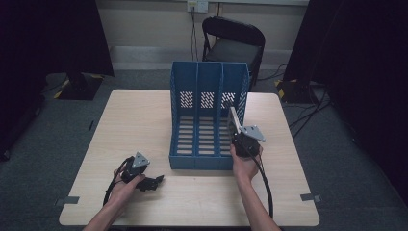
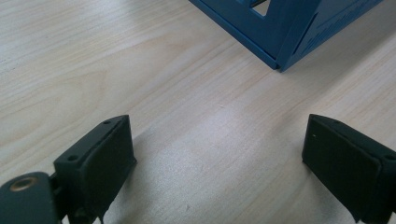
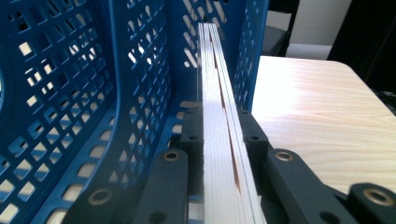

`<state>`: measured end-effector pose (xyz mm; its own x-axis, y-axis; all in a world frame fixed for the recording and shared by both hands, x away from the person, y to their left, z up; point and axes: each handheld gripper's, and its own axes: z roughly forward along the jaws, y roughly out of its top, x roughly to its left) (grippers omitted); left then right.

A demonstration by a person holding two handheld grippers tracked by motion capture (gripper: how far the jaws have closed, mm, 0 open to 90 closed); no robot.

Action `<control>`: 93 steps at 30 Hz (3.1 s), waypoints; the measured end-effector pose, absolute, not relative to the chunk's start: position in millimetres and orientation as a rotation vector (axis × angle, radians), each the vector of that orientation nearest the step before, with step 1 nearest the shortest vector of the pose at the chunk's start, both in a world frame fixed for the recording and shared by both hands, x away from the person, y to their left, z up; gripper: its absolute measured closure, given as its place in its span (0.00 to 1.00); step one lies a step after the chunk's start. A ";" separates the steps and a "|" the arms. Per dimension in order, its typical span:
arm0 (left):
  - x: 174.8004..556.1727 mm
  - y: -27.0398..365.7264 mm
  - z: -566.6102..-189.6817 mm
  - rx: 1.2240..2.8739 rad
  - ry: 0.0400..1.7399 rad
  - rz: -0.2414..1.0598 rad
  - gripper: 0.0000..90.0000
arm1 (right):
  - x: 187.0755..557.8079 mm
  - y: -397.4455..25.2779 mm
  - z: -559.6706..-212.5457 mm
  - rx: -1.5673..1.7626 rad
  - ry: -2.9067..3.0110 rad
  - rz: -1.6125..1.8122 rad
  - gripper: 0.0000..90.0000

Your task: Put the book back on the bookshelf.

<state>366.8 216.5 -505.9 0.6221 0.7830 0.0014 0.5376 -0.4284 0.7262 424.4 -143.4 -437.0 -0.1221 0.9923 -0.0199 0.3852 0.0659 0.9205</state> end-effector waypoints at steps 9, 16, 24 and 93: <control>366.2 216.6 -505.9 2.137 1.030 0.443 0.10 | 419.7 -141.8 -435.7 1.430 1.501 1.026 0.85; 365.9 216.6 -506.0 2.135 1.028 0.444 0.10 | 418.3 -143.2 -440.6 1.442 1.497 1.017 0.84; 365.9 216.6 -506.0 2.136 1.028 0.444 0.10 | 419.8 -147.1 -436.0 1.440 1.549 1.013 0.84; 364.9 219.5 -506.2 2.129 1.046 0.441 0.08 | 389.1 -195.3 -409.5 1.349 1.873 1.354 0.16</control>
<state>364.9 219.5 -506.2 0.6134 0.7897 -0.0072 0.5465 -0.4179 0.7257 389.1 -195.3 -409.5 -0.4122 0.8953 0.1688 0.4410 0.0339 0.8969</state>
